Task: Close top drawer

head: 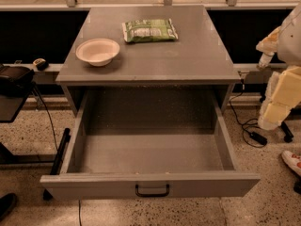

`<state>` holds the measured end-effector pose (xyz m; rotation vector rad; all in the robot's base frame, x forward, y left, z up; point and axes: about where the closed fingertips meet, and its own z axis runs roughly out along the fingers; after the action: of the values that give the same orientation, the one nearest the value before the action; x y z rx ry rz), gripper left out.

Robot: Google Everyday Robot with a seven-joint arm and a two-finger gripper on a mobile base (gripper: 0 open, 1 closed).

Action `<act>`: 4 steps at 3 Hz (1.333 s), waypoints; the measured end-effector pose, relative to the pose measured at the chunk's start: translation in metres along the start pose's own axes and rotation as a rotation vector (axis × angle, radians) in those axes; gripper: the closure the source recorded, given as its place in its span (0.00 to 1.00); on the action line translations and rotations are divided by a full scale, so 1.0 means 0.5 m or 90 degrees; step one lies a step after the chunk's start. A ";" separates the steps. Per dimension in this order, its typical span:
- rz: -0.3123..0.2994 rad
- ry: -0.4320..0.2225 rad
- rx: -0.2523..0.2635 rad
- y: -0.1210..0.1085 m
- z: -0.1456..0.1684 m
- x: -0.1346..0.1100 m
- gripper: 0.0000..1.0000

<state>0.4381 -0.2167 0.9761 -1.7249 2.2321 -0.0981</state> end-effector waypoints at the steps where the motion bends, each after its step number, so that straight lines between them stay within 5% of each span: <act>1: 0.000 0.000 0.000 0.000 0.000 0.000 0.00; 2: -0.002 0.002 -0.015 0.003 0.032 -0.002 0.00; 4: 0.015 -0.079 -0.143 0.141 0.298 0.027 0.06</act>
Offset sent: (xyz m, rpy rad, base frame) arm 0.0087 0.0047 -0.0244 -0.0135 0.0588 0.0145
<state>0.4127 -0.1899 0.8151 -1.7603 2.2426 0.2675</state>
